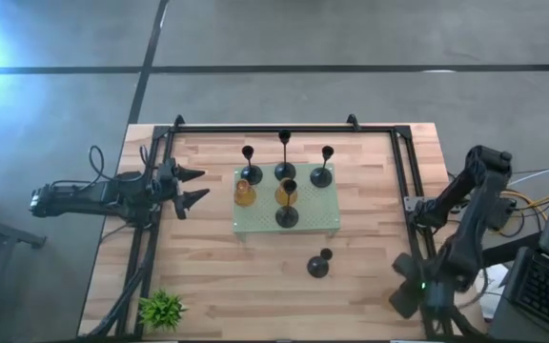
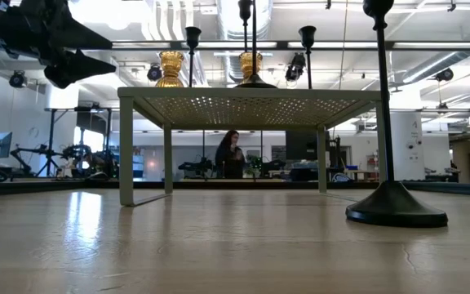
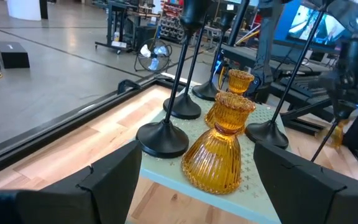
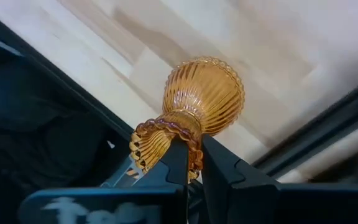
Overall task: Pick & Place candle stick holders
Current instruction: Align the yellow glass candle holder with the black candle holder on the shelf
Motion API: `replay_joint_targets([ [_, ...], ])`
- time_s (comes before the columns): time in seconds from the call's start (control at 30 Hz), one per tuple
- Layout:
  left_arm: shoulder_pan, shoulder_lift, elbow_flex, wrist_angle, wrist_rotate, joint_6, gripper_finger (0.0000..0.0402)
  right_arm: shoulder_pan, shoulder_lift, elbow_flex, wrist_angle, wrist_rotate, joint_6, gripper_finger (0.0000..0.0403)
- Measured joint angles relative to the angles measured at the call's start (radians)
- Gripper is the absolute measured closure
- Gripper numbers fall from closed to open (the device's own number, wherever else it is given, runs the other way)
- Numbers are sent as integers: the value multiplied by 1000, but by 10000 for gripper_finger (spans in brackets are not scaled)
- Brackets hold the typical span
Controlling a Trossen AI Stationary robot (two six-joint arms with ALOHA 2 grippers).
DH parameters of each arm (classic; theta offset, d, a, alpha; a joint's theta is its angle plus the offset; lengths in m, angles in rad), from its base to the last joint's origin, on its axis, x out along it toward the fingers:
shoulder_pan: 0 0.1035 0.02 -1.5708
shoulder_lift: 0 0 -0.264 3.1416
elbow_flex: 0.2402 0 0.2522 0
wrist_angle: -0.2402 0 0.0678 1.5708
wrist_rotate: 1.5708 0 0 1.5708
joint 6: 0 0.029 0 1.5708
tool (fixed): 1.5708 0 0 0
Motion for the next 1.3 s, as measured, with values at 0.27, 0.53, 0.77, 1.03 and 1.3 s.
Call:
replay_joint_targets([
  [0.27, 0, 0, 0, 11, 0, 6, 87, -235, -226, 171, -341, 2, -271, 390],
  [0.53, 0, 0, 0, 14, 0, 7, 87, -574, -246, 397, -608, 6, -633, 390],
  [0.77, 0, 0, 0, 14, 0, 6, 87, -863, -142, 518, -607, -33, -1047, 390],
  [1.03, 0, 0, 0, 14, 0, 6, 87, -1104, 6, 628, -606, -131, -1430, 390],
  [1.3, 0, 0, 0, 14, 0, 6, 87, -1234, 113, 701, -605, -206, -1615, 390],
])
